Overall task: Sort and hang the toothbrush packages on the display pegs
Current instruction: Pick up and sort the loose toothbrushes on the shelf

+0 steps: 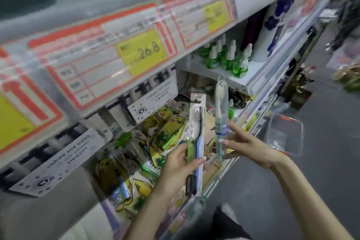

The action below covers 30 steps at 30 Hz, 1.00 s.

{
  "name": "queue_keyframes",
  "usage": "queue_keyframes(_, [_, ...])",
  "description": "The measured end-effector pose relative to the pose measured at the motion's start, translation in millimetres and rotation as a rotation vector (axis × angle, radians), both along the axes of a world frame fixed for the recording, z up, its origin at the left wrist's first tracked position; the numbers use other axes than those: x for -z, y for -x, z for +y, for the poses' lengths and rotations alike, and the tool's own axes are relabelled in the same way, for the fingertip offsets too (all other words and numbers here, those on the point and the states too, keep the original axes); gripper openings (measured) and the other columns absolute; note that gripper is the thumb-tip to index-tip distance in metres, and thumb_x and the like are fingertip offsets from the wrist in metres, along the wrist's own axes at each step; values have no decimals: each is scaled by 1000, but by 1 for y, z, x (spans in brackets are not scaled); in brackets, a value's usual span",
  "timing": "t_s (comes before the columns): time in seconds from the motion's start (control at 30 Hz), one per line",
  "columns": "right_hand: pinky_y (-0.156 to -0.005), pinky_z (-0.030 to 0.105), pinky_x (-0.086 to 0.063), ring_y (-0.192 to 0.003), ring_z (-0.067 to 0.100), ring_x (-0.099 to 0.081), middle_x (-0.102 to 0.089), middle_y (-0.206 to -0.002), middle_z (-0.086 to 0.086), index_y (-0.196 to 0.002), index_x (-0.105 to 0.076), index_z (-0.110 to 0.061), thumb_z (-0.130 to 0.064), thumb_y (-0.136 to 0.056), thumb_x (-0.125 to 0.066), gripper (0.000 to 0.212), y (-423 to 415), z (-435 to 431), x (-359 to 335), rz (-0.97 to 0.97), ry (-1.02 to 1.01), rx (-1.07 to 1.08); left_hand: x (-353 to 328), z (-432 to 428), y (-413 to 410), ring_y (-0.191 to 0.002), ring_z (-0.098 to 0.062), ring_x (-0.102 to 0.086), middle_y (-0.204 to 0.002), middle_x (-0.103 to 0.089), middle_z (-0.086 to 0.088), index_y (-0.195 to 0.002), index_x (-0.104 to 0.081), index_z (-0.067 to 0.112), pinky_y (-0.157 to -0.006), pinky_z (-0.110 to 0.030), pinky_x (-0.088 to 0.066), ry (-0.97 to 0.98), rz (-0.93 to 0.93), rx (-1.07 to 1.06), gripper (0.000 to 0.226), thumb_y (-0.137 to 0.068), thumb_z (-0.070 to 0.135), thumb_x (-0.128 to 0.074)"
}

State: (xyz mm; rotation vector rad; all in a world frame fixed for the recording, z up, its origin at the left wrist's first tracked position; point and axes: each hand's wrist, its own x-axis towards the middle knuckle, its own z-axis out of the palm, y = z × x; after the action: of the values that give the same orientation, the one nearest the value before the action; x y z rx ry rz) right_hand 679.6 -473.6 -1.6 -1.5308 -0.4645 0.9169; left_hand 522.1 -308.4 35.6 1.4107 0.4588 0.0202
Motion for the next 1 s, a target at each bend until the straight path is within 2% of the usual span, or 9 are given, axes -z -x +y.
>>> queue_keyframes(0.03, [-77,36,-59,-100,18,-68,-69,-108,9,-141,-29,-36,-61,-42,-89,119,-7,1,-1,1,-15,-1,-3,-2,-8,-68,29,-52,-77,-62,39,-95,-49,30,-68,3,-40,-23,-11,11,33,-90,-1,-58])
queue_keyframes(0.17, [-79,34,-58,-112,24,-63,-53,-125,25,-125,-42,-54,-62,-53,-84,84,-46,4,-2,-1,-50,-102,-2,-7,-44,-90,38,-35,-112,-32,37,-123,-35,39,-74,10,-31,-108,-88,-17,42,-95,13,-53])
queue_keyframes(0.3, [-85,32,-56,-123,7,-55,-55,-139,-9,-127,-39,-55,-66,-56,-81,83,-98,7,-7,-27,-76,-210,5,-10,-87,-115,20,-28,-127,-22,34,-130,-28,41,-82,7,-27,-189,-111,-130,47,-95,21,-52])
queue_keyframes(0.4, [-87,30,-54,-113,10,-61,-66,-122,-5,-126,-47,-54,-67,-69,-72,64,-140,13,-21,-131,-120,-352,0,-16,-120,-96,28,-41,-118,-44,39,-113,-35,44,-76,7,-33,-203,-129,-227,34,-96,19,-51])
queue_keyframes(0.47, [-81,29,-53,-98,17,-62,-63,-113,13,-118,-52,-56,-68,-71,-68,51,-165,17,-31,-187,-147,-407,0,-21,-143,-80,25,-55,-84,-65,38,-102,-40,38,-70,3,-39,-264,-163,-311,28,-98,12,-48])
queue_keyframes(0.6, [-71,32,-58,-88,28,-65,-58,-105,26,-116,-55,-45,-61,-77,-67,44,-201,25,-33,-225,-220,-527,2,-33,-174,-77,-33,-66,-81,-71,-11,-122,-50,31,-80,-35,-53,-333,-266,-567,33,-92,37,-60])
queue_keyframes(0.73, [-73,49,-59,-86,31,-65,-68,-94,2,-112,-52,-40,-53,-85,-62,31,-206,29,-34,-286,-265,-696,-2,-43,-189,-91,-17,-68,-96,-71,-2,-127,-48,17,-87,-35,-54,-422,-313,-729,45,-87,26,-66])
queue_keyframes(0.9, [-68,44,-60,-84,12,-68,-68,-93,-7,-117,-48,-35,-24,-92,-51,27,-203,35,-35,-398,-327,-713,2,-49,-184,-91,-4,-67,-93,-71,13,-106,-55,34,-83,-22,-51,-484,-330,-883,35,-87,8,-67])
queue_keyframes(1.0, [-77,38,-59,-102,11,-67,-68,-113,-9,-126,-44,-31,-31,-88,-58,40,-203,41,-35,-449,-351,-652,-4,-56,-182,-83,0,-67,-86,-72,13,-98,-62,25,-79,-19,-51,-536,-366,-925,21,-85,9,-65])
